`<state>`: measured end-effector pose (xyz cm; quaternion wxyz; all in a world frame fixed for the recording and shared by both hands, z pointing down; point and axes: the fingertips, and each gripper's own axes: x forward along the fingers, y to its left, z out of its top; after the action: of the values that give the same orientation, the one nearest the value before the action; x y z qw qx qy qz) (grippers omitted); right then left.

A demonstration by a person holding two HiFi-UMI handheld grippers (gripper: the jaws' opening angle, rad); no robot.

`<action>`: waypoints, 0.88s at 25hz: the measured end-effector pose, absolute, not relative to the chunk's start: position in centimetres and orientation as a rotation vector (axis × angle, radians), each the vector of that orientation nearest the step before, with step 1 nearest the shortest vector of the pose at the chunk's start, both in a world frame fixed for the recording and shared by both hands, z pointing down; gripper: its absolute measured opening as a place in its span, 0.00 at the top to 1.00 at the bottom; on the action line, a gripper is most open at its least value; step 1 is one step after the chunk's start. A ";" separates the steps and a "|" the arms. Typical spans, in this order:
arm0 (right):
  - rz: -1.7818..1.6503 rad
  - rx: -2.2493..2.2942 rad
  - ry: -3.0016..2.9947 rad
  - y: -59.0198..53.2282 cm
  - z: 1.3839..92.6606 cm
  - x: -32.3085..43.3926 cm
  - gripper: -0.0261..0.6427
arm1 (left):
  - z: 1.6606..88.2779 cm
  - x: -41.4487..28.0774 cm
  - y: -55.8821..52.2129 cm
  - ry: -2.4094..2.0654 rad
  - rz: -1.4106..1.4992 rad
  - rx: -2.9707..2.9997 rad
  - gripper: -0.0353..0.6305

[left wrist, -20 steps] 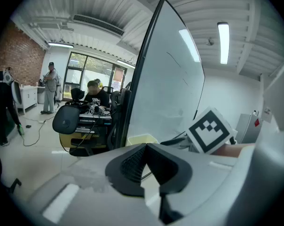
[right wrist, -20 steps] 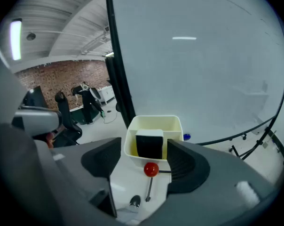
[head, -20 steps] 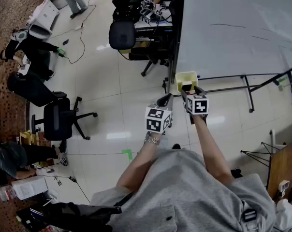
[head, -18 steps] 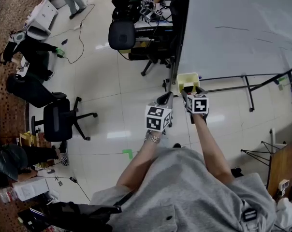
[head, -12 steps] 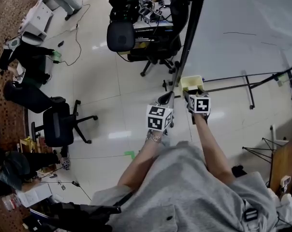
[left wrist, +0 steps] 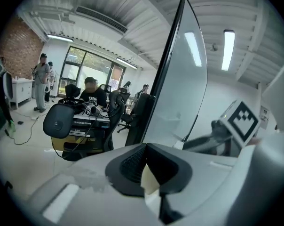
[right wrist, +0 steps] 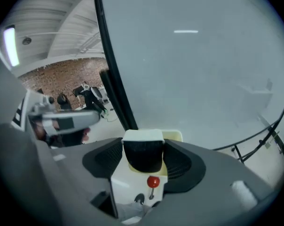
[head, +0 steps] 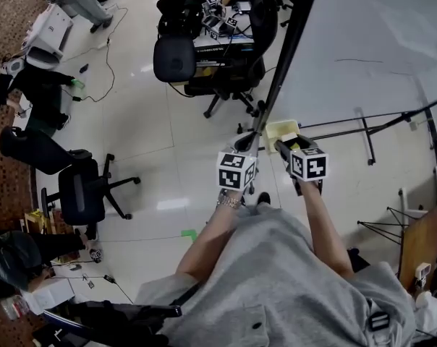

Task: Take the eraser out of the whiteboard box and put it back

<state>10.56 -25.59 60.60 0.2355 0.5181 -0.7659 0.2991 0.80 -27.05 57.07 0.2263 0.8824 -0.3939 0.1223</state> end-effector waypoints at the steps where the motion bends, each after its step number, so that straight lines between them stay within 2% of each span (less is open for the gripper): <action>1: 0.795 1.439 -2.140 -26.1 58.6 10.7 0.54 | 57.0 0.8 -27.3 -1.097 0.333 2.429 0.94; 4: 0.748 1.526 -2.238 -28.4 53.9 11.6 0.54 | 57.1 0.9 -27.5 -1.120 0.340 2.420 0.94; 7: 0.735 1.598 -2.259 -30.4 53.4 12.4 0.54 | 57.2 0.9 -27.3 -1.134 0.353 2.415 0.94; 18: 0.840 1.508 -2.103 -30.1 64.7 11.7 0.54 | 58.2 0.7 -25.6 -1.154 0.402 2.392 0.94; 22: 0.807 1.476 -2.103 -30.4 65.5 11.3 0.54 | 58.3 0.7 -25.5 -1.160 0.403 2.386 0.94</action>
<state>11.26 -30.42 65.46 0.2222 0.5344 -0.7613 0.2923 0.68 -25.49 58.26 0.2269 0.8660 -0.4210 0.1464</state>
